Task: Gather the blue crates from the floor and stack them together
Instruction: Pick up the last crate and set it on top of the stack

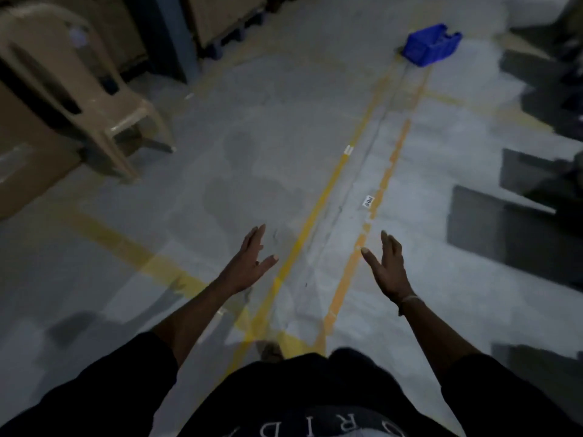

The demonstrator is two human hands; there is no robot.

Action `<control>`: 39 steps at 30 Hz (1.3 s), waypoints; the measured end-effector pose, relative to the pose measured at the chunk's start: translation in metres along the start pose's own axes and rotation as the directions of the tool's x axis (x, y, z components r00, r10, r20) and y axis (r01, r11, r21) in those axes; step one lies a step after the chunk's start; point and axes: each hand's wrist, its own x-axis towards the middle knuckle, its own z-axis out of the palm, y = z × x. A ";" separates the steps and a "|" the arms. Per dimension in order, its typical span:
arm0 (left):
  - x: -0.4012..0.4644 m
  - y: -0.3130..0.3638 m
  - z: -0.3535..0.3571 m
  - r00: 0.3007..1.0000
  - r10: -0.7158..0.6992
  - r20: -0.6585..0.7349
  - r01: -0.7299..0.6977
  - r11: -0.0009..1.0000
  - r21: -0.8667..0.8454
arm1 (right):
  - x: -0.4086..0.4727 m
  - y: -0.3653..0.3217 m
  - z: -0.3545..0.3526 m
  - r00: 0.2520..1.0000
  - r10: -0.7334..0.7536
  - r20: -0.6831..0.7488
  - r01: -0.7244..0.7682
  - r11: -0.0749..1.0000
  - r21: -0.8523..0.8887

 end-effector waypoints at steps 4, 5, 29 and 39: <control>0.086 0.016 -0.010 0.992 0.068 0.102 -0.071 0.997 0.024 | 0.037 0.007 -0.014 0.990 0.092 -0.105 -0.087 0.995 0.045; 0.108 0.022 -0.010 0.989 0.076 0.124 -0.080 0.996 0.029 | 0.049 0.009 -0.019 0.984 0.123 -0.129 -0.117 0.992 0.054; 0.646 0.250 0.115 0.941 0.208 0.268 -0.210 0.977 -0.022 | 0.480 0.075 -0.289 0.920 0.262 -0.290 -0.256 0.965 0.062; 0.898 0.312 0.169 0.921 0.216 0.323 -0.220 0.975 -0.024 | 0.714 0.109 -0.374 0.897 0.301 -0.323 -0.299 0.953 0.056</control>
